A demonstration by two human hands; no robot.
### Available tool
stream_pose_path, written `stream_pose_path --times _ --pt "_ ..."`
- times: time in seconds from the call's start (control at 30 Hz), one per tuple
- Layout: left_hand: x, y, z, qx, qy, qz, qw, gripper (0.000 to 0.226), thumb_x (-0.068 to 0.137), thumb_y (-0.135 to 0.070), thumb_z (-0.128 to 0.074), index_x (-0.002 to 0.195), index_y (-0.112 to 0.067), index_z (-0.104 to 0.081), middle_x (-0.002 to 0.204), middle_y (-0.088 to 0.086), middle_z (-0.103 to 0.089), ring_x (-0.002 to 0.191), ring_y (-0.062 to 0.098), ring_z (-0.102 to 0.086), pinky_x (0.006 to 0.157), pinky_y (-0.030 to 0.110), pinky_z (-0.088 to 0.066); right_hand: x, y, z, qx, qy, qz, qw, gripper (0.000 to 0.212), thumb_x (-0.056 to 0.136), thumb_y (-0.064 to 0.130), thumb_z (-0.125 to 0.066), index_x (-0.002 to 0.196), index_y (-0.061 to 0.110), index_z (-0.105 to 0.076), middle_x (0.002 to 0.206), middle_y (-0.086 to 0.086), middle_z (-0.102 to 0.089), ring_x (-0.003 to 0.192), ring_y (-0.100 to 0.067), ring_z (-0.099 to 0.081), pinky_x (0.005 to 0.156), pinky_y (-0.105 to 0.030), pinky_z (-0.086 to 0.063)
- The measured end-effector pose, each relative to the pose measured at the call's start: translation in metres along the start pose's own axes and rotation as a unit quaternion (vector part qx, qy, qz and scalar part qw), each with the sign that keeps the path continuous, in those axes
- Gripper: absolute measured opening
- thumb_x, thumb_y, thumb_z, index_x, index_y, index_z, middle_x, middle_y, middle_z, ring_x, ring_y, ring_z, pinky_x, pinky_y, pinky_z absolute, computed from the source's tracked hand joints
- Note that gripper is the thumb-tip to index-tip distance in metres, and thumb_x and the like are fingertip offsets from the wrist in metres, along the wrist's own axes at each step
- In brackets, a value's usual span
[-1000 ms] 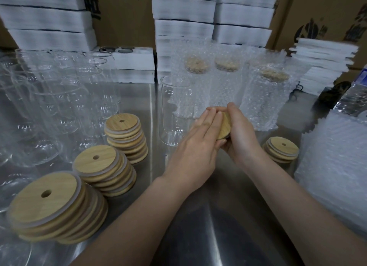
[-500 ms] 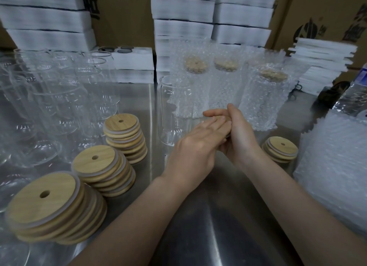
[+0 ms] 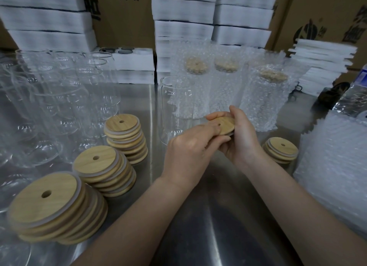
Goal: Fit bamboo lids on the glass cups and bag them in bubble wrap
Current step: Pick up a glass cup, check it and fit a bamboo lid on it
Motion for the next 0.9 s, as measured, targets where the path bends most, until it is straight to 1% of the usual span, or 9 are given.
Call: stream_pose_path --times 0.17,0.27,0.33,0.4,0.5,0.6,0.67,0.8,0.9 --pt "0.001 0.003 0.006 0.011 -0.013 0.018 1.0 0.027 0.082 -0.031 -0.068 0.084 -0.004 -0.074 0.082 0.006 -0.074 0.075 0.022 -0.072 0.063 0.038 -0.057 -0.001 0.0 -0.006 0.029 0.03 -0.009 0.999 0.045 0.103 0.04 -0.035 0.082 0.008 -0.059 0.063 -0.008 -0.063 0.057 -0.019 -0.063 0.049 -0.029 -0.054" --pt "0.002 0.019 0.011 -0.021 -0.018 0.095 0.995 0.029 0.085 -0.035 -0.069 0.09 -0.006 -0.071 0.085 0.0 -0.073 0.079 0.016 -0.07 0.071 0.035 -0.052 -0.004 0.003 -0.018 0.05 0.1 -0.01 0.994 0.038 0.094 0.046 -0.049 0.089 0.008 -0.057 0.074 -0.012 -0.063 0.065 -0.023 -0.065 0.057 -0.036 -0.057" --pt "0.001 0.031 0.016 -0.052 -0.036 0.148 0.987 0.023 0.088 -0.029 -0.067 0.095 -0.007 -0.069 0.086 -0.005 -0.07 0.079 0.009 -0.066 0.073 0.029 -0.051 -0.007 0.007 -0.026 0.014 0.157 0.006 0.988 0.042 0.086 0.044 -0.058 0.099 0.005 -0.057 0.086 -0.014 -0.066 0.075 -0.029 -0.067 0.066 -0.042 -0.059" --pt "0.001 0.037 0.02 -0.068 -0.057 0.171 0.981 0.021 0.09 -0.022 -0.062 0.104 -0.007 -0.068 0.085 -0.006 -0.067 0.079 0.008 -0.064 0.071 0.023 -0.051 -0.01 0.008 -0.03 -0.035 0.186 0.031 0.981 0.04 0.082 0.033 -0.066 0.109 0.005 -0.054 0.099 -0.02 -0.065 0.079 -0.036 -0.064 0.07 -0.043 -0.059" --pt "0.002 0.038 0.022 -0.061 -0.062 0.175 0.981 0.029 0.092 -0.017 -0.059 0.118 -0.006 -0.066 0.083 0.002 -0.069 0.071 0.014 -0.065 0.07 0.03 -0.054 -0.01 0.01 -0.027 -0.081 0.163 0.073 0.981 0.03 0.075 0.023 -0.071 0.096 0.012 -0.054 0.084 -0.012 -0.067 0.056 -0.023 -0.061 0.05 -0.031 -0.054" --pt "0.001 0.038 0.017 -0.075 -0.048 0.179 0.98 0.03 0.095 -0.013 -0.056 0.123 -0.005 -0.064 0.101 0.011 -0.073 0.084 0.026 -0.071 0.076 0.044 -0.057 -0.009 0.014 -0.024 -0.104 0.137 0.113 0.979 0.033 0.072 0.026 -0.073 0.095 0.013 -0.054 0.072 -0.007 -0.064 0.042 -0.018 -0.054 0.037 -0.024 -0.043" --pt "0.002 0.037 0.016 -0.078 -0.04 0.177 0.98 0.032 0.096 -0.013 -0.053 0.125 -0.004 -0.063 0.109 0.012 -0.072 0.089 0.03 -0.071 0.079 0.048 -0.057 -0.009 0.016 -0.024 -0.111 0.121 0.134 0.977 0.036 0.071 0.029 -0.073 0.097 0.012 -0.054 0.068 -0.007 -0.063 0.037 -0.016 -0.051 0.033 -0.021 -0.038" --pt "0.003 0.03 0.012 -0.076 -0.017 0.148 0.986 0.036 0.094 -0.011 -0.053 0.127 -0.001 -0.06 0.11 0.013 -0.07 0.09 0.027 -0.07 0.077 0.046 -0.058 -0.01 0.019 -0.021 -0.105 0.084 0.165 0.977 0.034 0.072 0.036 -0.071 0.092 0.013 -0.056 0.06 -0.007 -0.059 0.032 -0.014 -0.046 0.03 -0.018 -0.031" --pt "0.001 0.029 0.006 -0.086 0.003 0.152 0.985 0.043 0.09 -0.013 -0.057 0.131 -0.002 -0.057 0.097 0.012 -0.067 0.072 0.016 -0.064 0.071 0.037 -0.057 -0.008 0.021 -0.016 -0.101 0.058 0.169 0.979 0.028 0.084 0.036 -0.065 0.095 0.011 -0.059 0.056 -0.007 -0.058 0.03 -0.015 -0.045 0.03 -0.018 -0.031"
Point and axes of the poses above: each hand's wrist, its own x-axis towards the middle knuckle, its own z-axis out of the back of the hand, y = z × x, the point moved 10 cm from there along x, towards the middle knuckle
